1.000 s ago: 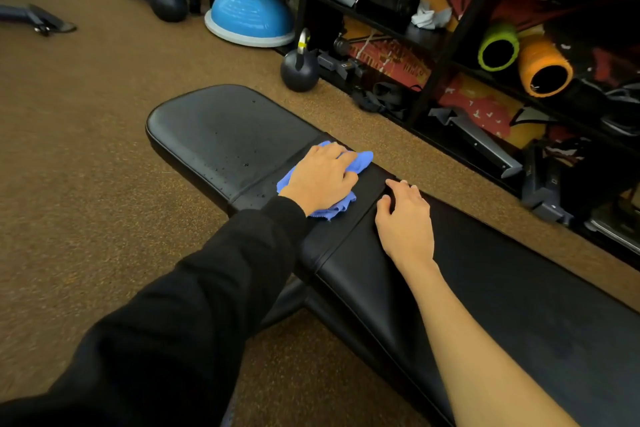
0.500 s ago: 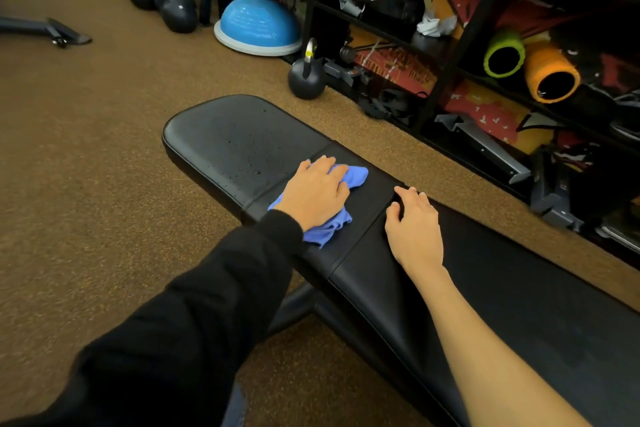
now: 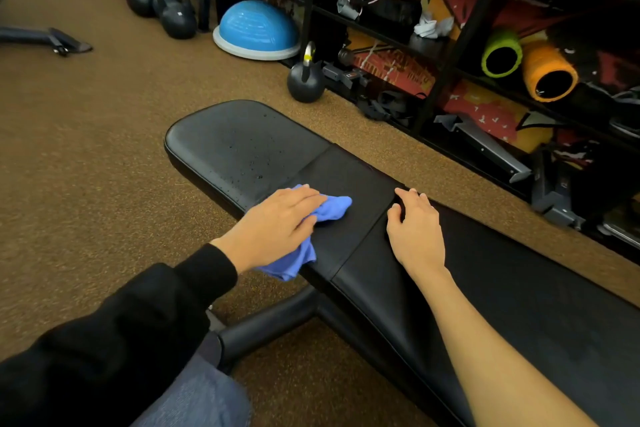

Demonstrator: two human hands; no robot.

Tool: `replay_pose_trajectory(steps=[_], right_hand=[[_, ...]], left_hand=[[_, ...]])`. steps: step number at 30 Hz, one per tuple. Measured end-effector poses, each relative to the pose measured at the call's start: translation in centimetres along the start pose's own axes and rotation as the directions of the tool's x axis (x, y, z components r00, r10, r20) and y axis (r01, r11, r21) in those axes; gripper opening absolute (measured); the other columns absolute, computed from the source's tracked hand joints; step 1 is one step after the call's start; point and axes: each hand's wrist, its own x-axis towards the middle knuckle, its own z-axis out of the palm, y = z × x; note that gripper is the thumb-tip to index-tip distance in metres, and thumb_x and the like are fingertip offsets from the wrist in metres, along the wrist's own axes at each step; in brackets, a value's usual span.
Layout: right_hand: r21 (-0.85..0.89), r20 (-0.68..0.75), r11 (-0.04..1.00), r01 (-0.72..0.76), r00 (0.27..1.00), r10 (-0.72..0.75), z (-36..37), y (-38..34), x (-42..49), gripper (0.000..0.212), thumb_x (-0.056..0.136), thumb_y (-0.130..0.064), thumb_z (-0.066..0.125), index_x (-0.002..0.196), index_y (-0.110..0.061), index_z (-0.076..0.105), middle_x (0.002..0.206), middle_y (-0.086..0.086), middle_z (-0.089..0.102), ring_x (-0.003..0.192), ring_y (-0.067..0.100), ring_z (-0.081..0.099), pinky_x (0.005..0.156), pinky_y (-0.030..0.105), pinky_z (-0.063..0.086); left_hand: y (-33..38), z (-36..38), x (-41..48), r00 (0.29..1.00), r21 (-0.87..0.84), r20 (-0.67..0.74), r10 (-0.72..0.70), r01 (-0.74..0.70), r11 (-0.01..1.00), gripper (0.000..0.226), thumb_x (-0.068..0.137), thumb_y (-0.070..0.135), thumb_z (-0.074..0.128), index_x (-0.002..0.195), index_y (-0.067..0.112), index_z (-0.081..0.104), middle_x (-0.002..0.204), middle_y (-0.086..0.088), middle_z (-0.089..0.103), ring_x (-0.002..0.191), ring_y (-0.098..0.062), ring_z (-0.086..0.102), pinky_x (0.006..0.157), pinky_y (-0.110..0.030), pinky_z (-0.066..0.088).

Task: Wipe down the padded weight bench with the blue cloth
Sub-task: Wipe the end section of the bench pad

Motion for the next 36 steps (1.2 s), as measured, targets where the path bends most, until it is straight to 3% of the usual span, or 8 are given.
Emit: replay_pose_trajectory(steps=[4, 8, 12, 19, 21, 25, 32, 36], right_hand=[[-0.011, -0.009, 1.0, -0.001, 1.0, 0.001, 0.1, 0.1, 0.1, 0.041, 0.099, -0.024, 0.037, 0.138, -0.016, 0.045, 0.148, 0.01, 0.039, 0.142, 0.026, 0.024, 0.116, 0.041, 0.023], [-0.018, -0.022, 1.0, 0.006, 1.0, -0.007, 0.0, -0.1, 0.1, 0.04, 0.098, -0.022, 0.038, 0.136, -0.014, 0.047, 0.146, 0.01, 0.042, 0.14, 0.026, 0.028, 0.114, 0.039, 0.024], [-0.007, -0.022, 1.0, 0.0, 1.0, 0.0, -0.1, -0.2, 0.1, 0.04, 0.098, -0.022, 0.039, 0.136, -0.014, 0.047, 0.146, 0.01, 0.042, 0.14, 0.026, 0.027, 0.113, 0.039, 0.025], [0.006, -0.009, 1.0, -0.012, 1.0, 0.012, 0.0, 0.0, 0.0, 0.04, 0.098, -0.024, 0.038, 0.137, -0.016, 0.046, 0.148, 0.008, 0.04, 0.143, 0.024, 0.023, 0.113, 0.037, 0.024], [0.007, -0.012, 1.0, -0.011, 1.0, 0.012, 0.0, 0.0, 0.0, 0.04, 0.099, -0.024, 0.038, 0.137, -0.016, 0.046, 0.148, 0.009, 0.04, 0.143, 0.024, 0.023, 0.113, 0.037, 0.023], [-0.014, -0.018, 1.0, 0.009, 1.0, -0.01, 0.0, -0.2, 0.0, 0.04, 0.099, -0.022, 0.038, 0.137, -0.014, 0.046, 0.146, 0.009, 0.042, 0.141, 0.024, 0.026, 0.113, 0.036, 0.022], [-0.01, -0.035, 1.0, 0.001, 0.999, -0.002, 0.0, -0.3, 0.0, 0.039, 0.098, -0.021, 0.039, 0.135, -0.014, 0.048, 0.144, 0.008, 0.045, 0.139, 0.025, 0.029, 0.111, 0.036, 0.026], [-0.014, -0.036, 1.0, 0.02, 0.999, -0.021, -0.1, -0.4, 0.0, 0.039, 0.097, -0.019, 0.039, 0.135, -0.012, 0.048, 0.142, 0.01, 0.047, 0.138, 0.025, 0.03, 0.111, 0.037, 0.026]], left_hand=[[-1.1, 0.1, 2.0, 0.995, 0.126, 0.033, -0.098, 0.093, 0.988, 0.067, 0.092, 0.037, 0.007, 0.139, 0.007, 0.045, 0.141, -0.01, 0.049, 0.135, -0.026, 0.04, 0.11, -0.04, 0.026], [-0.8, 1.2, 5.9, 0.975, 0.234, 0.034, -0.22, 0.207, 0.95, 0.05, 0.102, 0.03, 0.022, 0.145, 0.006, 0.035, 0.149, -0.014, 0.037, 0.141, -0.03, 0.028, 0.115, -0.047, 0.013], [0.6, 1.6, 6.6, 0.988, 0.124, 0.054, -0.145, 0.138, 0.983, 0.064, 0.094, 0.032, 0.013, 0.136, -0.001, 0.047, 0.138, -0.02, 0.05, 0.132, -0.037, 0.041, 0.108, -0.047, 0.029], [1.1, 0.0, -0.4, 1.0, 0.037, 0.008, 0.005, -0.005, 0.999, 0.047, 0.095, 0.025, 0.033, 0.128, 0.003, 0.058, 0.13, -0.01, 0.059, 0.122, -0.025, 0.055, 0.105, -0.026, 0.03], [0.4, -0.1, -1.4, 1.0, 0.072, 0.013, 0.019, -0.02, 0.997, 0.049, 0.097, 0.028, 0.029, 0.131, 0.005, 0.055, 0.135, -0.01, 0.055, 0.126, -0.024, 0.051, 0.105, -0.026, 0.028], [-0.2, 0.6, -0.4, 1.0, 0.315, -0.008, -0.007, 0.009, 0.949, 0.045, 0.094, 0.025, 0.031, 0.118, 0.007, 0.065, 0.124, -0.008, 0.063, 0.117, -0.025, 0.059, 0.092, -0.04, 0.05], [0.9, 1.9, 7.0, 0.967, 0.28, 0.053, -0.251, 0.227, 0.933, 0.052, 0.103, 0.027, 0.028, 0.153, 0.023, 0.012, 0.158, -0.011, 0.017, 0.145, -0.033, 0.014, 0.115, -0.049, 0.012], [2.7, 2.8, 8.0, 0.989, 0.218, 0.063, -0.137, 0.12, 0.969, 0.048, 0.103, 0.034, 0.027, 0.15, 0.025, 0.025, 0.158, -0.006, 0.021, 0.145, -0.033, 0.014, 0.115, -0.044, 0.012]])
